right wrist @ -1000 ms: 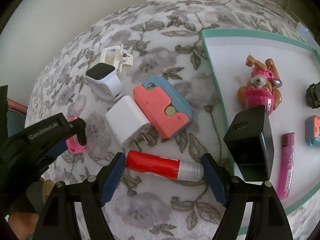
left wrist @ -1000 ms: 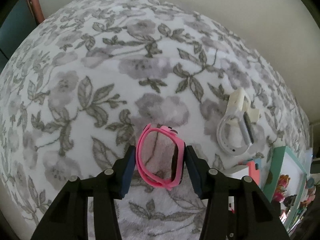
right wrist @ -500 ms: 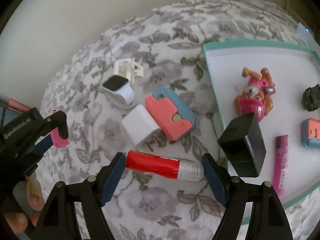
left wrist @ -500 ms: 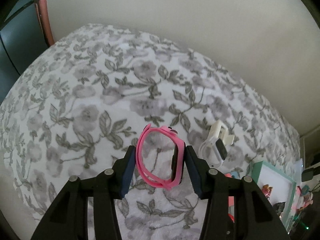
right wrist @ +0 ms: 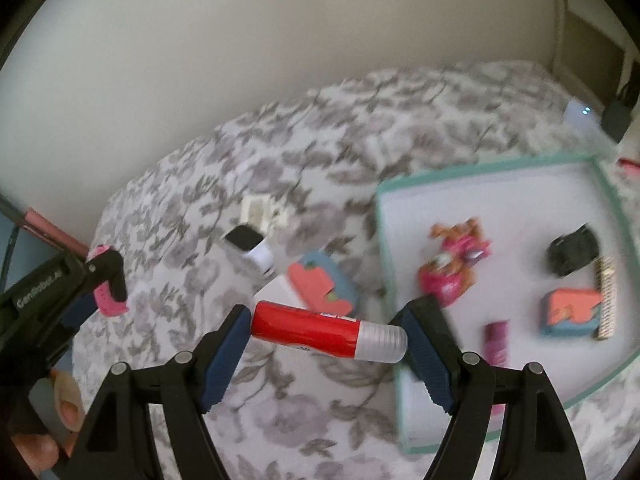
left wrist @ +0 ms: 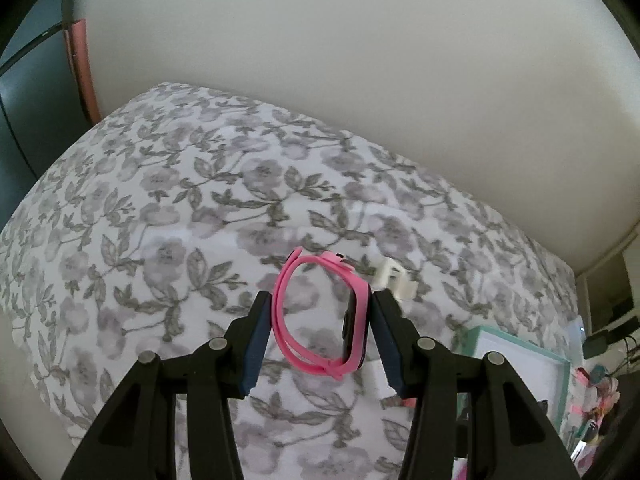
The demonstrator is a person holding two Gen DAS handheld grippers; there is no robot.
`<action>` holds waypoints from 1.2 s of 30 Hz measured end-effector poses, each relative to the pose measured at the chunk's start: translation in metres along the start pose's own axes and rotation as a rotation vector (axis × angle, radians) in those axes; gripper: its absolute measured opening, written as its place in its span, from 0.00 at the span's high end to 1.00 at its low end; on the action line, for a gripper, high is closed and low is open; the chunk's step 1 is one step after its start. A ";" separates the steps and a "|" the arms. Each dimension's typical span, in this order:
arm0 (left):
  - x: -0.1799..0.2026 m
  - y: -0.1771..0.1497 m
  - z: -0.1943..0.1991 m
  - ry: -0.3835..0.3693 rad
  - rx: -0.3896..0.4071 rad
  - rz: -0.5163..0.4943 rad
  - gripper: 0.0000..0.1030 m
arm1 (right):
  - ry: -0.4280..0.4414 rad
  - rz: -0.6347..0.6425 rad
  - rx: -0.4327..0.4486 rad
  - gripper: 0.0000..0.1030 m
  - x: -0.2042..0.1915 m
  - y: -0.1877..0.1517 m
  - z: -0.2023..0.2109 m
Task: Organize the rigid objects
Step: 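Carry the watch band and glue stick over the tray with both tools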
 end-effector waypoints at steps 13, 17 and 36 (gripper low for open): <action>0.051 -0.017 0.012 -0.139 -0.027 0.000 0.50 | -0.185 -0.055 0.026 0.22 0.085 0.023 0.001; 0.083 -0.028 0.018 -0.144 -0.030 -0.076 0.50 | -0.219 -0.098 0.019 0.22 0.111 0.024 0.002; 0.202 -0.105 0.012 -0.243 -0.145 -0.311 0.50 | -0.416 -0.220 0.058 0.22 0.204 0.033 0.019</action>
Point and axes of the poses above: each gripper's, at about its wrist camera, not at the fingertips, and z roughly against the way its jaws point, x to its right, y to its top, the point moved 3 cm from there along -z, roughly the way its jaws point, and after that the axes turned 12 degrees about x, right-handed, at the moved point
